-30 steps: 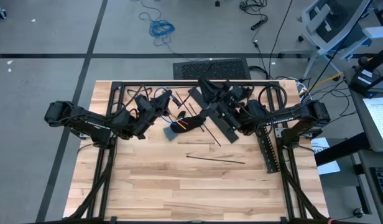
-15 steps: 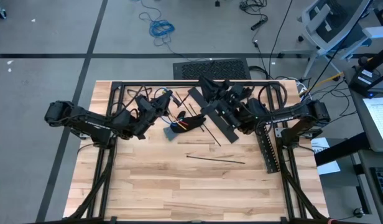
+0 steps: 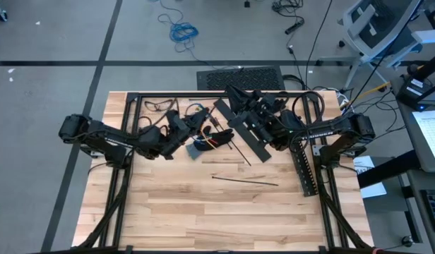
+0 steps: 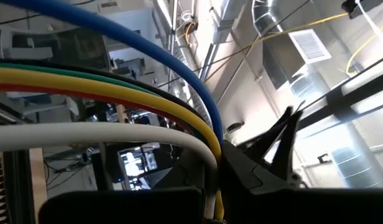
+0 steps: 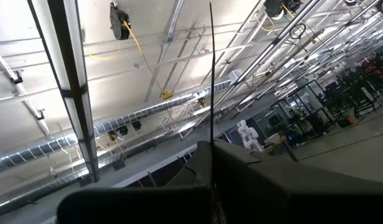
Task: Ziptie cables
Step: Wrap the black zip tie on the cable
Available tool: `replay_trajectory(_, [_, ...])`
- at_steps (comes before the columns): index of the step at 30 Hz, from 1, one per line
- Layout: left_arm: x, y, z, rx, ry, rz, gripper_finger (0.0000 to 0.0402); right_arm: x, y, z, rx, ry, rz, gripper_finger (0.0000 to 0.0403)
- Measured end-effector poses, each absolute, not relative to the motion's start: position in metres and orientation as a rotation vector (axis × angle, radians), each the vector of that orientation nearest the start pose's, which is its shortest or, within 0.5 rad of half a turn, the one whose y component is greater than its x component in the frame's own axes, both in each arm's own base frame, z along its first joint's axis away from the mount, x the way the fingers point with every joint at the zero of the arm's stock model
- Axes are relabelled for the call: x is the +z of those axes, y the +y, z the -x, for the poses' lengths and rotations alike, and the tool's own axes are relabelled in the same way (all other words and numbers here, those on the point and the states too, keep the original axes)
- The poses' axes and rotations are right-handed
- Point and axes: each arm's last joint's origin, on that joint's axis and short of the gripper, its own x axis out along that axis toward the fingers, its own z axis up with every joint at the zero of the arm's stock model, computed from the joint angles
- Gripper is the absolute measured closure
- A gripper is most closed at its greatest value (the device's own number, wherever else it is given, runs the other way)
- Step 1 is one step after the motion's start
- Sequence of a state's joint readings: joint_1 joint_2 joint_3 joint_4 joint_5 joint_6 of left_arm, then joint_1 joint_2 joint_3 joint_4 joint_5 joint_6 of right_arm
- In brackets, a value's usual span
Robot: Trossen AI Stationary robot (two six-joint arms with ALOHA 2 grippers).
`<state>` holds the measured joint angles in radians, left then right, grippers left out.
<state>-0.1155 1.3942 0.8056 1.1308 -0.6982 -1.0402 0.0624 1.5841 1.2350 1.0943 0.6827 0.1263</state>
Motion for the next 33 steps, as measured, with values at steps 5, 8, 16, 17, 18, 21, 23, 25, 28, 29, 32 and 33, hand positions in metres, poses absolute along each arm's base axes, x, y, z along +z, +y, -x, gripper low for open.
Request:
replay_trajectory(5, [0.3239, -0.0153, -0.2926, 0.252, -0.770, 1.205, 0.0379, 0.4006, 0.0065, -0.3412, -0.556, -0.725, -0.365, 0.0403])
replay_trajectory(8, [0.3245, -0.0156, -0.2926, 0.237, -0.768, 1.202, 0.0379, 0.4013, 0.0067, -0.3406, -0.554, -0.729, -0.368, 0.0403])
replay_trajectory(16, [0.3258, -0.0191, -0.2916, 0.213, -0.774, 1.213, 0.0335, 0.3997, 0.0089, -0.3419, -0.551, -0.705, -0.360, 0.0403])
replay_trajectory(17, [0.3266, -0.0194, -0.2911, 0.208, -0.780, 1.216, 0.0324, 0.3998, 0.0089, -0.3419, -0.551, -0.705, -0.360, 0.0403])
replay_trajectory(18, [0.3270, -0.0198, -0.2907, 0.204, -0.785, 1.219, 0.0314, 0.3998, 0.0089, -0.3419, -0.551, -0.706, -0.360, 0.0403])
replay_trajectory(21, [0.3275, -0.0201, -0.2904, 0.200, -0.788, 1.219, 0.0293, 0.3997, 0.0089, -0.3419, -0.551, -0.705, -0.360, 0.0403])
replay_trajectory(23, [0.3278, -0.0201, -0.2902, 0.198, -0.792, 1.221, 0.0285, 0.3998, 0.0089, -0.3419, -0.551, -0.706, -0.360, 0.0403])
replay_trajectory(25, [0.3281, -0.0200, -0.2900, 0.196, -0.795, 1.222, 0.0279, 0.3998, 0.0089, -0.3419, -0.551, -0.706, -0.360, 0.0403])
replay_trajectory(28, [0.3281, -0.0202, -0.2900, 0.195, -0.795, 1.223, 0.0276, 0.3998, 0.0089, -0.3419, -0.552, -0.706, -0.361, 0.0403])
replay_trajectory(29, [0.3281, -0.0202, -0.2900, 0.195, -0.795, 1.223, 0.0275, 0.3999, 0.0090, -0.3417, -0.556, -0.707, -0.363, 0.0403])
replay_trajectory(32, [0.3280, -0.0202, -0.2900, 0.196, -0.794, 1.222, 0.0274, 0.3995, 0.0089, -0.3418, -0.562, -0.703, -0.363, 0.0403])
replay_trajectory(33, [0.3280, -0.0202, -0.2901, 0.197, -0.793, 1.219, 0.0274, 0.3995, 0.0089, -0.3419, -0.563, -0.702, -0.362, 0.0403])
